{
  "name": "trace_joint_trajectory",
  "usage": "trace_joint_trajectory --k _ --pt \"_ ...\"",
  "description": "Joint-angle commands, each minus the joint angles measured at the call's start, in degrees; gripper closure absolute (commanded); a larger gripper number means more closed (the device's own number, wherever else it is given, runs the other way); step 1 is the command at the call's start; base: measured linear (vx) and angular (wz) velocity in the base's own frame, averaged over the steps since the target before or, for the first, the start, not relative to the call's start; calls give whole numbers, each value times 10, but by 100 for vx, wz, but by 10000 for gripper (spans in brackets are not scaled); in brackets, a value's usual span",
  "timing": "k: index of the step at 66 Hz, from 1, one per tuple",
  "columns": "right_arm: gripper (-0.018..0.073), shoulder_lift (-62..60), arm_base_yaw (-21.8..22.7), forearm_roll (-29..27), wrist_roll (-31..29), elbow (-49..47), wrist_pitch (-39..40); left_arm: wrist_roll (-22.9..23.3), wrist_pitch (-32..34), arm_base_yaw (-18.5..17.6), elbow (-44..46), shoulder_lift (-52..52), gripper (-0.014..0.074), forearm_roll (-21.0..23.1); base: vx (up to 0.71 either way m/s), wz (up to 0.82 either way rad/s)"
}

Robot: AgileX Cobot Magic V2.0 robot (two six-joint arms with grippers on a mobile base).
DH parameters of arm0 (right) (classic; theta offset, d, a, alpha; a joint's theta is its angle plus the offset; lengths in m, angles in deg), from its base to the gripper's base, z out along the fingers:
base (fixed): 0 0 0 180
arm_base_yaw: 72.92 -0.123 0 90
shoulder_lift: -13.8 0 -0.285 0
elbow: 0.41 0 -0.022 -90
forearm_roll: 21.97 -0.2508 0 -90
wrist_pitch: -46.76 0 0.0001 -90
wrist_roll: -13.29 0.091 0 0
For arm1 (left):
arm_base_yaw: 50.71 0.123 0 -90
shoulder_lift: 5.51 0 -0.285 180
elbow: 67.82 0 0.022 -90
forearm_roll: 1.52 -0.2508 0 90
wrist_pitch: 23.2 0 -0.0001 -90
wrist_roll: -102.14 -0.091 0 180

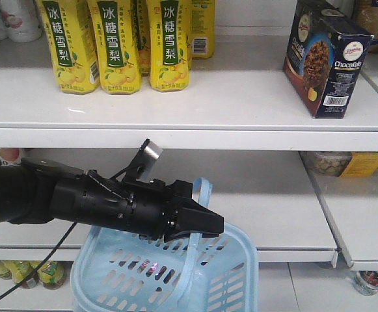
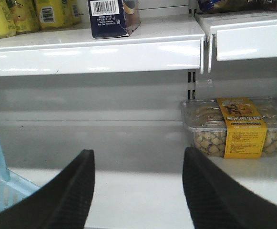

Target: Left arm holds basket, right arm returns cookies

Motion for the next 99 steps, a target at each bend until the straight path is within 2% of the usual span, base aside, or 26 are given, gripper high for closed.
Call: trace_joint_trajectory --k 1,10,30,83,92,99 --pt "211 5 2 18 -7 -14 27 -37 7 5 21 -30 599 58 0 0" --pt "286 5 2 18 -7 -14 1 -37 7 5 21 -30 599 58 0 0" --pt "571 5 2 18 -7 -14 -11 -37 7 5 21 -30 599 58 0 0" --pt "566 5 2 18 -7 -14 -11 -36 6 5 21 -30 599 55 0 0" --pt "566 5 2 18 -7 -14 -11 -36 -2 5 -20 -58 599 57 0 0" --pt "566 5 2 18 -7 -14 -11 -36 5 5 -70 -112 599 37 0 0"
